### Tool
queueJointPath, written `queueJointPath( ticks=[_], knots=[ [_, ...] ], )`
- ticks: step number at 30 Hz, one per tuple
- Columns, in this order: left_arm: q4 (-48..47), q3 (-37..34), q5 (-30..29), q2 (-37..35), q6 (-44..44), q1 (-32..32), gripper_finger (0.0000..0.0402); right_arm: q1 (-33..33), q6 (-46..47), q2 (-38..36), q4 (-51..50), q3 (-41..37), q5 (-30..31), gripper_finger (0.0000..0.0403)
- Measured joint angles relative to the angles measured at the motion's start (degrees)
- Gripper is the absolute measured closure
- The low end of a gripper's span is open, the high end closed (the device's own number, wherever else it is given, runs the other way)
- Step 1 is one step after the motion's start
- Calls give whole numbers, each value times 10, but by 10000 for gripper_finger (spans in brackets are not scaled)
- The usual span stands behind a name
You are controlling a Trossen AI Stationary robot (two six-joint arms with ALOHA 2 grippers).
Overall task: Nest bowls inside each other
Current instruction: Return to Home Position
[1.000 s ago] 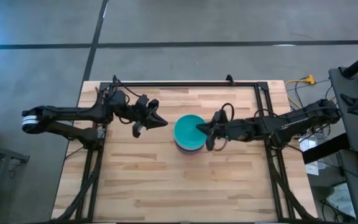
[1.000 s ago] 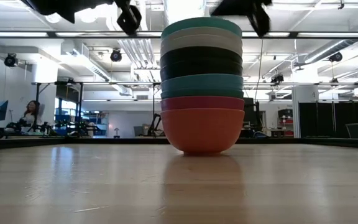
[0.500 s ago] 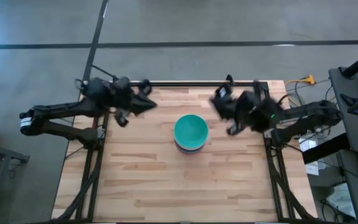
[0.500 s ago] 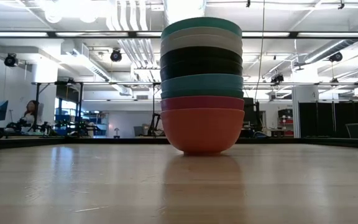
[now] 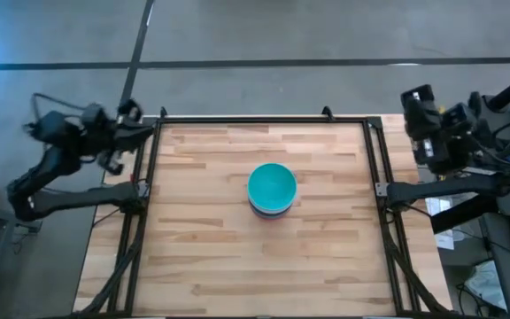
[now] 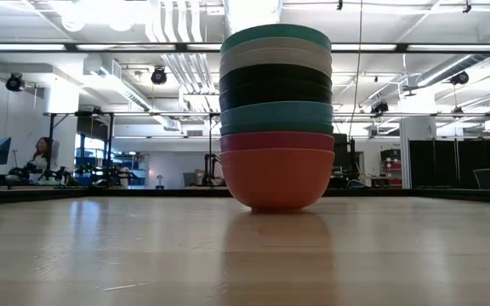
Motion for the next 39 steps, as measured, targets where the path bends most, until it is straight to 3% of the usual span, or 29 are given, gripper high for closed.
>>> queueJointPath(
  ticks=[5, 14, 18, 20, 23, 28, 32, 35, 39],
  knots=[
    [-54, -15, -57, -117, 2, 0, 402, 20, 1, -39, 41, -56, 41, 395],
    [-60, -94, -123, -270, -18, 0, 402, 41, -7, 84, 457, -193, 57, 395],
    [-47, -112, -149, -302, -18, 0, 402, 41, -56, 31, 519, -243, 107, 395],
    [-67, -122, -149, -304, -22, 0, 402, 41, -62, -37, 475, -262, 120, 395],
    [-51, -118, -149, -304, -32, 0, 402, 41, -60, -167, 320, -268, 120, 395],
    [-53, -118, -146, -290, -28, 0, 402, 41, 8, -372, -128, -207, 152, 395],
    [-64, -122, -151, -284, -13, 0, 402, 38, 18, -376, -259, -160, 150, 394],
    [-88, -129, -160, -282, -14, 0, 402, 38, -7, -377, -265, -148, 198, 394],
    [-103, -147, -163, -297, -17, 0, 402, 38, -10, -376, -274, -158, 205, 394]
  ],
)
